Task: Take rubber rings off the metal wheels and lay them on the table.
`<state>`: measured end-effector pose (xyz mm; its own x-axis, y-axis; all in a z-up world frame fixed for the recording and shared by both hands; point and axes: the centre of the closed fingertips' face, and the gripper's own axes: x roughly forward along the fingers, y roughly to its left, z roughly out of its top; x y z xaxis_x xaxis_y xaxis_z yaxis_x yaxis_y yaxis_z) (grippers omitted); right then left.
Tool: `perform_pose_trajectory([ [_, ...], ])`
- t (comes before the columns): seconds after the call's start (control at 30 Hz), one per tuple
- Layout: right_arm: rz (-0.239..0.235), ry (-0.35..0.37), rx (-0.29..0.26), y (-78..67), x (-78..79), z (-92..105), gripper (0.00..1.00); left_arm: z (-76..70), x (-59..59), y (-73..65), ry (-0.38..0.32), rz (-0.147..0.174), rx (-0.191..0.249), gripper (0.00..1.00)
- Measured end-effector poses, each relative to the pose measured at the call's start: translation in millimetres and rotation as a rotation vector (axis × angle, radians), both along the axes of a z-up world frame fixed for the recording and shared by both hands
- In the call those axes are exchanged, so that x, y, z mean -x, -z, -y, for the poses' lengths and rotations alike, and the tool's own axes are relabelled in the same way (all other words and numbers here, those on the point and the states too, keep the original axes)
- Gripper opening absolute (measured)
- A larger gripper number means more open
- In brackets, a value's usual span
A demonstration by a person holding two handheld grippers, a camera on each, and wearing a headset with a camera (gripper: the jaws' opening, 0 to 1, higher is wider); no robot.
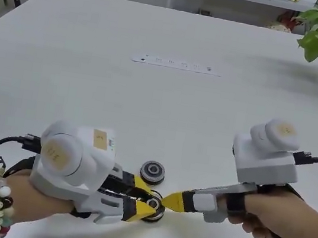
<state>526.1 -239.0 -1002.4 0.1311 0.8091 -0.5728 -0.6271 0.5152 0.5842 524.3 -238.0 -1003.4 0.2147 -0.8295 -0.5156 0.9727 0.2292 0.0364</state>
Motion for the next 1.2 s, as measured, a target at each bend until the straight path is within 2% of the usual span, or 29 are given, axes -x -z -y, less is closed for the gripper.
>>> perform_pose_trajectory([
  [0.07,0.001,0.002,-0.004,-0.5,-0.6,-0.2,0.0,-0.1,-0.3,-0.3,-0.014,-0.022,-0.004,0.14],
  [0.13,0.002,0.003,-0.007,-1.4,-1.2,-0.1,0.0,-0.6,1.8,-0.3,-0.033,-0.088,-0.005,0.15],
  [0.2,0.003,0.004,-0.007,-1.7,-1.5,0.3,0.0,-0.2,1.8,-1.7,-0.037,-0.113,-0.007,0.18],
  [0.33,0.008,0.0,-0.006,-2.1,-2.0,1.1,0.0,0.3,5.7,-7.9,-0.002,-0.068,-0.007,0.2],
  [0.4,0.016,0.0,-0.006,-3.4,-3.3,1.8,0.0,1.1,6.2,-13.7,-0.002,-0.07,0.008,0.24],
  [0.53,0.03,0.01,-0.027,-10.2,-6.7,3.5,0.0,3.5,4.2,-27.4,-0.003,-0.043,0.036,0.3],
  [0.63,0.036,0.021,-0.035,-12.5,-9.2,5.7,0.0,6.0,5.9,-37.7,0.004,-0.038,0.057,0.32],
  [0.8,0.053,0.039,-0.043,-16.9,-13.7,12.0,0.0,10.7,8.9,-57.9,0.013,-0.018,0.087,0.49],
  [0.9,0.06,0.059,-0.059,-21.1,-18.1,16.0,0.0,11.7,11.0,-65.8,0.026,-0.017,0.07,0.57],
  [0.97,0.065,0.068,-0.065,-24.4,-19.5,16.3,0.0,9.8,13.4,-70.6,0.039,-0.011,0.051,0.63],
  [1.07,0.082,0.083,-0.071,-29.3,-22.9,20.1,0.0,3.5,15.4,-82.5,0.04,-0.006,0.054,0.7],
  [1.2,0.1,0.119,-0.094,-39.1,-26.4,24.8,0.0,-9.5,16.1,-94.1,0.02,0.011,0.058,0.72],
])
